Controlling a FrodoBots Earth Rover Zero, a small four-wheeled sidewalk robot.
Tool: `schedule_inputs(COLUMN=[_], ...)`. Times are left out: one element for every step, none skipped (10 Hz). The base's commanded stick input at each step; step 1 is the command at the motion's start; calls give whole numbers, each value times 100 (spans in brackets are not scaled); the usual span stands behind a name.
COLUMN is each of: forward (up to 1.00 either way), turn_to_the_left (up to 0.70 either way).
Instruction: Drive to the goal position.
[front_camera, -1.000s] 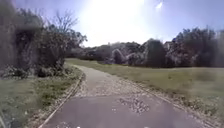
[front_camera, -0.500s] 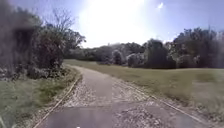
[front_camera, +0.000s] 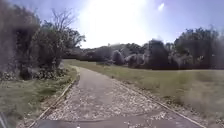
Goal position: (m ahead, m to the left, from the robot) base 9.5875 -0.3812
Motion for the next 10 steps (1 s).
schedule_inputs(forward=[70,70,70,70,70,70,70,70,70,70], turn_to_the_left=[0,0,0,0,0,0,0,0,0,0])
